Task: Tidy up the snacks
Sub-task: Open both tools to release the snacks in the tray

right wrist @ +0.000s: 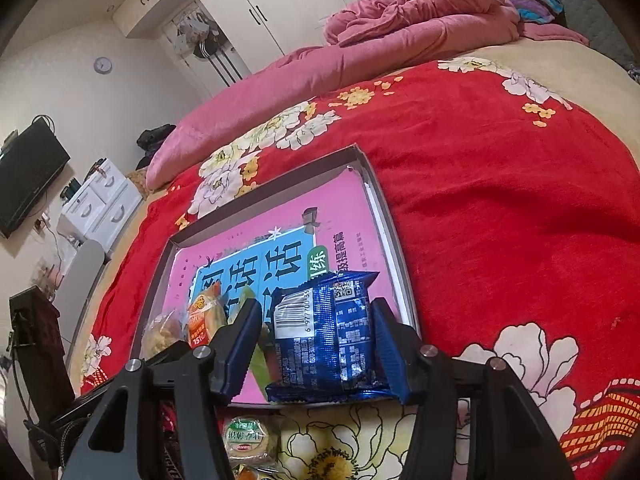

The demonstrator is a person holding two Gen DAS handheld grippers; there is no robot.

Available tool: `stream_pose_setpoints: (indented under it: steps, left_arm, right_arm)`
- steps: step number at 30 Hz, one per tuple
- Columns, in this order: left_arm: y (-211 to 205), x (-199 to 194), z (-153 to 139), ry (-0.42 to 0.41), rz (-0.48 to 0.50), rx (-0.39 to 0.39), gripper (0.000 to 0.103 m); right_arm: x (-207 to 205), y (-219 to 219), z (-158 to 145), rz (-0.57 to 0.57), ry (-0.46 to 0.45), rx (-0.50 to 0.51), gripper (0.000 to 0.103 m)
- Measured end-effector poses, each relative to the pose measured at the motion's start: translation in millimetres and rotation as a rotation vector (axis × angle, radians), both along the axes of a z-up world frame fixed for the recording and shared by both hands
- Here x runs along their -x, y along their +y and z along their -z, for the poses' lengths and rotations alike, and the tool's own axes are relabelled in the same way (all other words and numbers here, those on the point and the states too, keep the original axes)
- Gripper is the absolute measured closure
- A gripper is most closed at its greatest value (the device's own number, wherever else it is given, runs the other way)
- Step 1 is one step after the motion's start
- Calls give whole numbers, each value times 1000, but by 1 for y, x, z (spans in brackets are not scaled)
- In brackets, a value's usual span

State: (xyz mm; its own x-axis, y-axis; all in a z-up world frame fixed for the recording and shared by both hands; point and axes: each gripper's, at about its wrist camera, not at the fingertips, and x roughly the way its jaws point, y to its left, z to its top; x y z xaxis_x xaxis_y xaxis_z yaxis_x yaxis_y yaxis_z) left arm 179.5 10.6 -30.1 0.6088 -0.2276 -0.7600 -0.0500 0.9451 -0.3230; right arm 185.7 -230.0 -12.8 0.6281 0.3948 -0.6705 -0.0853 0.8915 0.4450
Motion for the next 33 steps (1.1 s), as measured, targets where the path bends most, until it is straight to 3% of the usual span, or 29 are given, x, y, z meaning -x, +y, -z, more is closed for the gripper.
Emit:
stream_pose_setpoints:
  steps: [13,33]
  left_arm:
    - [1,0,0,2,4,3,56]
    - [-5,2,-10,-35,31,3,38]
  right_arm:
    - [0,-4,-3,15,-3,7,47]
    - [1,-8,-8,37,-26,25,43]
